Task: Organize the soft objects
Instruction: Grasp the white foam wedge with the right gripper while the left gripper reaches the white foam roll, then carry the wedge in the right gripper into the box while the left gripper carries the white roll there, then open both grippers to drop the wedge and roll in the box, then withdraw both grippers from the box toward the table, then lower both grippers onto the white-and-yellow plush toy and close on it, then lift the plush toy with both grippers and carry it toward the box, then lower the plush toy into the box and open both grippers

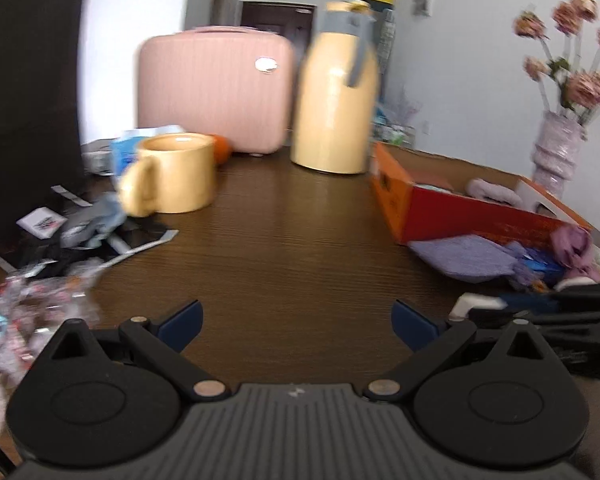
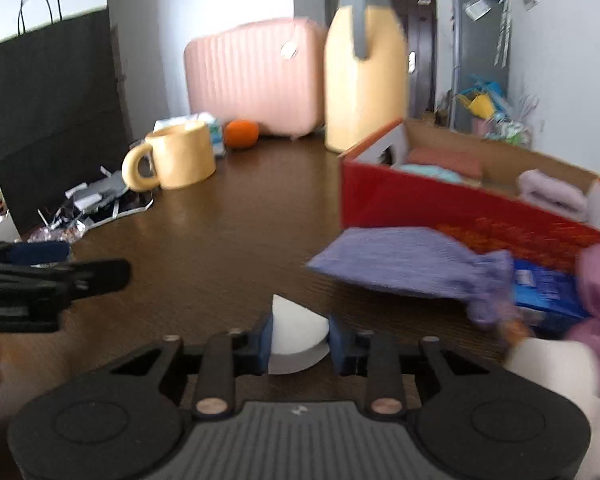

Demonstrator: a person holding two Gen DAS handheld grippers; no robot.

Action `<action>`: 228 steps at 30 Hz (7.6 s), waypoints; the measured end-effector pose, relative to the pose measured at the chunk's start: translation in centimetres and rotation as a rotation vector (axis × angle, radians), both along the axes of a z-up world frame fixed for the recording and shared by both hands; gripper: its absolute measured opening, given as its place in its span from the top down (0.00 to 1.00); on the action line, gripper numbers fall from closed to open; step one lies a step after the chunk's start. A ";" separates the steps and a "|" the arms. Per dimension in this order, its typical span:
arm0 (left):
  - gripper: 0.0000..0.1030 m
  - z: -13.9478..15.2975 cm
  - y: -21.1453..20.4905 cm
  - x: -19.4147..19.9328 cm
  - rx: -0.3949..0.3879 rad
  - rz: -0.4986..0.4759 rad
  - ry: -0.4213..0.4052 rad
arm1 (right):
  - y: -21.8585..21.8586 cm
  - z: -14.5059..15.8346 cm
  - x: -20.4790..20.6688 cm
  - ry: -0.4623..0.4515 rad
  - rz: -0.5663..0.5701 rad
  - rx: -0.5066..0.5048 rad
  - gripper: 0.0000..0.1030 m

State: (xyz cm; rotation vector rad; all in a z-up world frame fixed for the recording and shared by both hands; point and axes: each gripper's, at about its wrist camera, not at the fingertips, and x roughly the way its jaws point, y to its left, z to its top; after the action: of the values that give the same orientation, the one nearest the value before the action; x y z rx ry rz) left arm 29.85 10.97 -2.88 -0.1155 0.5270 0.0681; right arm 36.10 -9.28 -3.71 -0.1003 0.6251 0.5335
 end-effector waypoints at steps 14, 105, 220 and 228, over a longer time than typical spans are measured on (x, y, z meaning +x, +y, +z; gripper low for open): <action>0.06 0.4 -18.2 5.3 -0.221 -0.454 0.052 | -21.1 3.7 -8.2 -0.131 -0.418 0.145 0.72; 0.00 7.1 -10.6 -9.9 0.086 -0.099 -0.293 | -18.9 9.4 -14.8 -0.367 -0.311 0.104 0.12; 0.38 -0.1 -15.5 -1.7 -0.152 -0.578 0.035 | -15.9 -0.5 -13.1 -0.097 -0.185 0.038 0.46; 0.38 -0.8 -15.7 -2.3 -0.198 -0.615 0.083 | -18.1 -0.4 -14.5 -0.059 -0.252 0.083 0.34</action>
State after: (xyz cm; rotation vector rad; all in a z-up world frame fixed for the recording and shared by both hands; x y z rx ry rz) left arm 27.57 -4.71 -3.63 -0.1402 0.6328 -0.5821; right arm 21.62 -27.35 -4.14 0.0414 0.5478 0.3109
